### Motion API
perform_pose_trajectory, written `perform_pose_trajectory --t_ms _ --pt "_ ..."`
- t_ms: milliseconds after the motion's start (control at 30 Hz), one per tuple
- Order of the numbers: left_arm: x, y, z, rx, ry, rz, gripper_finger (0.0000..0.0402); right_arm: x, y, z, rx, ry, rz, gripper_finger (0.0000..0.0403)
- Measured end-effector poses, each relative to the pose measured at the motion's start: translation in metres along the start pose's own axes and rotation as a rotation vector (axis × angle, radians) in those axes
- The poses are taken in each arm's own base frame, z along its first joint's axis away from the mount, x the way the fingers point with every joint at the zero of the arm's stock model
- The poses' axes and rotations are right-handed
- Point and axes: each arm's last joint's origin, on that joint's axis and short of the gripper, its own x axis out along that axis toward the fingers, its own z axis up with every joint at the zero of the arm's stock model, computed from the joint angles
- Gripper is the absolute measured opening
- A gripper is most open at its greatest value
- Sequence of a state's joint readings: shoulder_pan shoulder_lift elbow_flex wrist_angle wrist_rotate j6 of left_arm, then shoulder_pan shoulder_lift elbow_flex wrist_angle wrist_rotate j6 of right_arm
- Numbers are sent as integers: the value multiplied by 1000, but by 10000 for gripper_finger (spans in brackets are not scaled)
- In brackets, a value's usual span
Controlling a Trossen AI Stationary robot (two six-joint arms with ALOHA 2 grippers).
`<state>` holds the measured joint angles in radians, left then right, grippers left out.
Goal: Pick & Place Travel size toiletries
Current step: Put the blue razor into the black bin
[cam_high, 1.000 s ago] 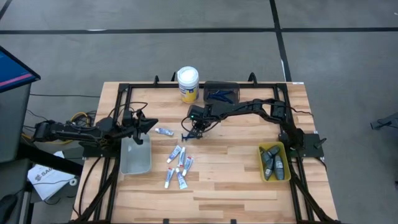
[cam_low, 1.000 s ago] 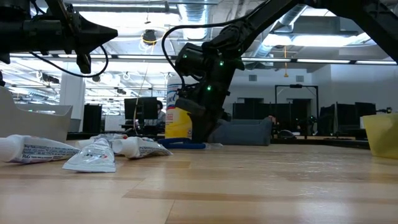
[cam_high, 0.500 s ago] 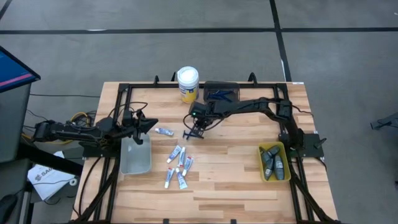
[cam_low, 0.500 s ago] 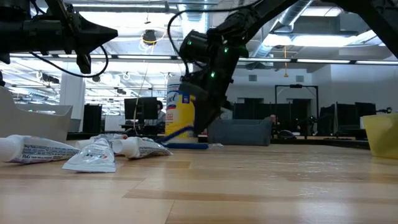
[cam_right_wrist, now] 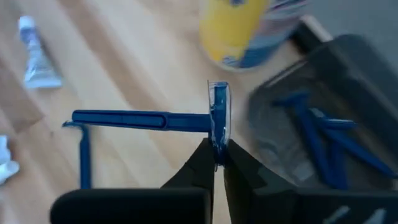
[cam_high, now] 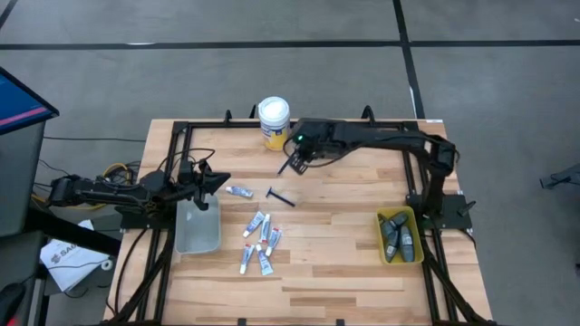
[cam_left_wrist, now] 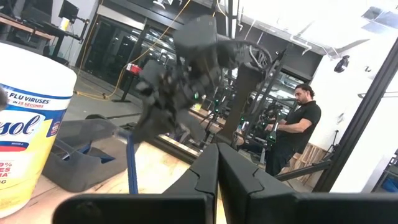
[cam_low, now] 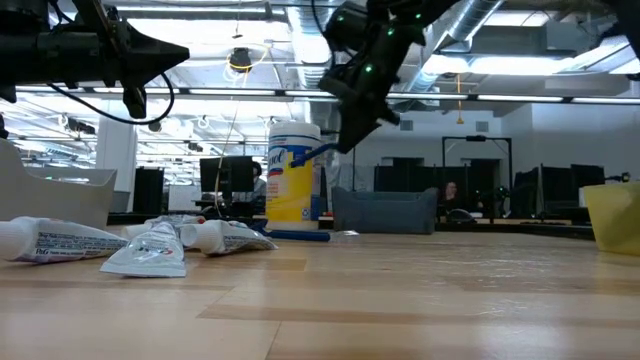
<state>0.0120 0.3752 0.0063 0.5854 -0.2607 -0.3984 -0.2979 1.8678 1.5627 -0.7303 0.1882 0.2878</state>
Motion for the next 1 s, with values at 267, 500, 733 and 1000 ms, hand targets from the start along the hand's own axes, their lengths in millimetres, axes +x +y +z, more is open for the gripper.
perform_pose_trajectory --t_ms 267,500,733,1000 --pt "0 0 0 0 0 0 0 -18 -49 4 88 33 -120 16" --pt "0 0 0 0 0 0 0 -12 -86 -3 175 116 -223 11" --pt "0 0 0 0 0 0 0 9 -107 -22 257 164 -263 16" --pt "0 0 0 0 0 0 0 21 -112 -32 297 160 -271 30"
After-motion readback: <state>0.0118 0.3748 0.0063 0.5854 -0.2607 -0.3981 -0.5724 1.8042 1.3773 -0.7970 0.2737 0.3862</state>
